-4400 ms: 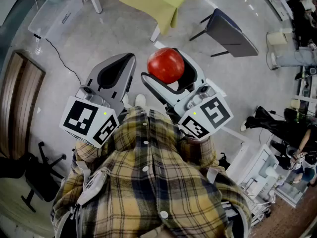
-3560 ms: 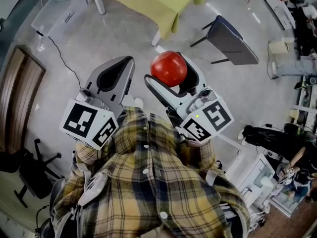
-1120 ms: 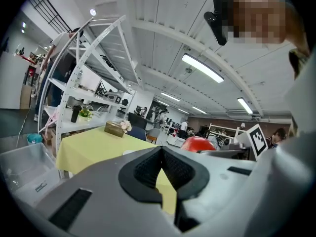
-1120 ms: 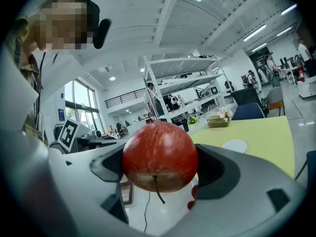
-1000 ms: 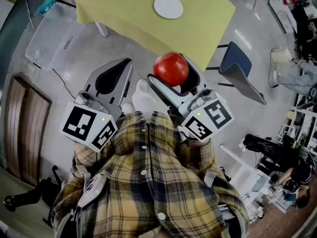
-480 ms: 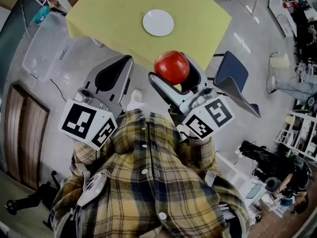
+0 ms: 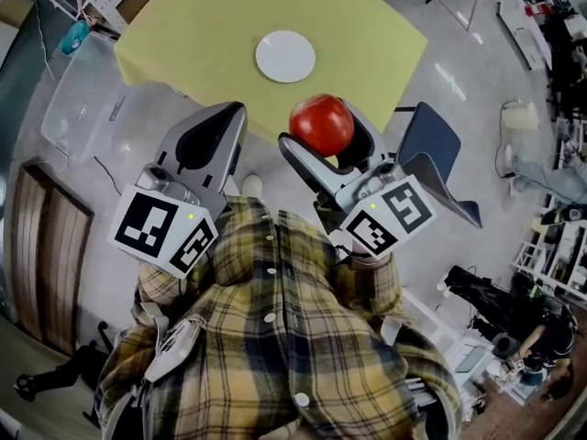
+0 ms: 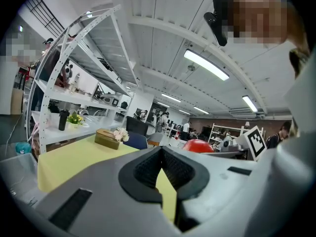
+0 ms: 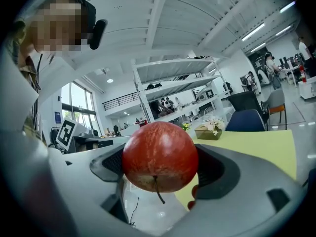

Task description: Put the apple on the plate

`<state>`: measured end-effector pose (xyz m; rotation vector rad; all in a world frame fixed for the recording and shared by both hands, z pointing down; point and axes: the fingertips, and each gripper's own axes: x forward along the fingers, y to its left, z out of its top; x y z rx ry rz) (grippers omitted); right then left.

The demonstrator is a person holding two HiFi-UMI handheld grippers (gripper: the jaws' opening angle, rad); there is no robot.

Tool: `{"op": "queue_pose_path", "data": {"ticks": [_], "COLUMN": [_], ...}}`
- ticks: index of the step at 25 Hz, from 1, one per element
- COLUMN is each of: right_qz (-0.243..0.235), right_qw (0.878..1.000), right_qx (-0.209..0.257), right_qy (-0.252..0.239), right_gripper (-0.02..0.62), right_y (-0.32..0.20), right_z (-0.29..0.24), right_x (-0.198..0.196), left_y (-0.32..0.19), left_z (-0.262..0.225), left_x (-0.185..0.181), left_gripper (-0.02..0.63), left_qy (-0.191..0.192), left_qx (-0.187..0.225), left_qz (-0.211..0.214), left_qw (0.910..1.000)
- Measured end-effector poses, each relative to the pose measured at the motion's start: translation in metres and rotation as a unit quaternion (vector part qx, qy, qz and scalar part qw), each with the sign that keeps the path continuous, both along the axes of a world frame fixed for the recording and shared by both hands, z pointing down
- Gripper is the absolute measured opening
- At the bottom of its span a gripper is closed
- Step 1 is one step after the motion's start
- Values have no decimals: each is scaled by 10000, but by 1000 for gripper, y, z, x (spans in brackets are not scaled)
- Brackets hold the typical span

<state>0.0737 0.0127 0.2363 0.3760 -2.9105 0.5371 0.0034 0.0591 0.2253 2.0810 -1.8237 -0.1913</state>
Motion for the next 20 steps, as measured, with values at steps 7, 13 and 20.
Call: {"op": "queue_pose_path", "data": {"ticks": [7, 13, 20], "right_qz": [318, 860, 1501], "right_qw": [9995, 9962, 9886], "right_qx": [-77, -83, -118], "right_qy": [39, 58, 27], "right_gripper": [390, 390, 390], "right_y": [-29, -62, -108], "right_z": [8, 13, 8], "right_x": [-30, -75, -126], "left_y": [-33, -77, -132], "left_z": [5, 6, 2], "left_x": [-41, -86, -132], "left_gripper": [6, 6, 6], "left_qy": [3, -54, -88], "left_qx": [7, 32, -10], "left_qz": [221, 832, 1557], "left_qw": [9998, 9965, 9878]}}
